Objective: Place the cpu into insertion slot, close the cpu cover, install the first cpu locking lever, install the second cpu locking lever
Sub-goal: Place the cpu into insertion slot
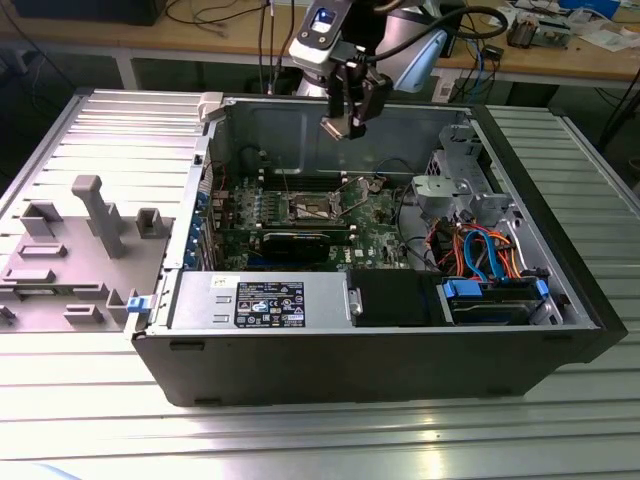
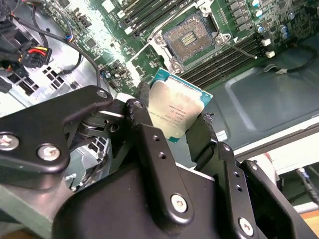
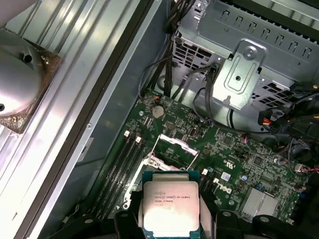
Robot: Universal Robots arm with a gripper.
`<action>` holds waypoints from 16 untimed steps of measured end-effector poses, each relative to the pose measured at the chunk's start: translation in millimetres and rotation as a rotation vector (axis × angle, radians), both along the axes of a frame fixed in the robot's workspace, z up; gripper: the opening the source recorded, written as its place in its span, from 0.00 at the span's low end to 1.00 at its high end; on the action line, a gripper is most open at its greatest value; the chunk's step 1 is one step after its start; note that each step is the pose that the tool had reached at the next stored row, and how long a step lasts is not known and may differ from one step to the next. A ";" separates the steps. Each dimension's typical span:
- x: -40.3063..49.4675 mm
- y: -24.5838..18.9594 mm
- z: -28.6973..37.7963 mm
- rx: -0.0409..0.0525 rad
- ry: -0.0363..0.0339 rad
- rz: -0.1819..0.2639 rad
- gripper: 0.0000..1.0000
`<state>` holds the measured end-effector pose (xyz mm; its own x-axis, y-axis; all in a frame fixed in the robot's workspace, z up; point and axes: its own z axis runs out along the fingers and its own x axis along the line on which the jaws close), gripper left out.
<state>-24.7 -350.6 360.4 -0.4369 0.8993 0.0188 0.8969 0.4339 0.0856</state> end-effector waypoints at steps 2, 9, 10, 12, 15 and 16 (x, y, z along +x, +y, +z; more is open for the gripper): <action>0.0 0.0 -0.2 -0.0001 0.0000 -0.025 0.54; 0.0 0.0 -2.3 -0.0001 0.0001 -0.125 0.54; 0.0 0.0 -2.6 -0.0001 0.0000 -0.136 0.54; 0.0 0.0 -3.1 -0.0001 0.0006 -0.153 0.54; -0.1 0.0 -3.2 -0.0005 0.0041 -0.155 0.54; 0.0 0.0 -3.3 -0.0004 0.0043 -0.155 0.54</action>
<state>-24.7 -350.6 357.1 -0.2922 0.9561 0.0200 0.9536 0.2898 0.0815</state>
